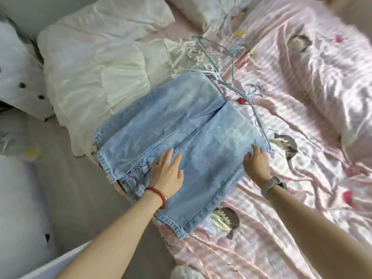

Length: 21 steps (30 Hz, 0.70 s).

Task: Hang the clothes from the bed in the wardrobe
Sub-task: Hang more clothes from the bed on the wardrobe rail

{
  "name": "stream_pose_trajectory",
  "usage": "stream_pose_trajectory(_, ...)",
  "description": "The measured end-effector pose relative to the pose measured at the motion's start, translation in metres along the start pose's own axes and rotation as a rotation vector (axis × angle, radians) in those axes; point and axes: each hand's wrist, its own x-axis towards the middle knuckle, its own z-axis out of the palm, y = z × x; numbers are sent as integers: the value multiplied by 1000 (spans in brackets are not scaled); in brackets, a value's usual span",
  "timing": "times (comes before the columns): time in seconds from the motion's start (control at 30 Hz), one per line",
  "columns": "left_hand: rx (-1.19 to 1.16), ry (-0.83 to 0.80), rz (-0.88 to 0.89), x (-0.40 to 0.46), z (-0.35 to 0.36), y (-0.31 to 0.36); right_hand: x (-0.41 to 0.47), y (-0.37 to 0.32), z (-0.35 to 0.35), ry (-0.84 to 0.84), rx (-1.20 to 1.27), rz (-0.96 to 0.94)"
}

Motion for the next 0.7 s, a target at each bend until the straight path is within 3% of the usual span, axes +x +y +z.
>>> stream_pose_trajectory(0.2, 189, -65, 14, 76, 34, 27, 87, 50, 4, 4, 19, 165)
stream_pose_trajectory(0.37, 288, -111, -19, 103, 55, 19, 125, 64, 16, -143, 76, 310)
stream_pose_trajectory(0.47, 307, -118, -14, 105, 61, 16, 135, 65, 15, -29, 88, 370)
stream_pose_trajectory(0.57, 326, -134, -20, 106, 61, 18, 131, 66, 16, 138, 291, 373)
stream_pose_trajectory(0.7, 310, -189, -26, 107, 56, 20, 110, 64, 25, 210, 434, 417)
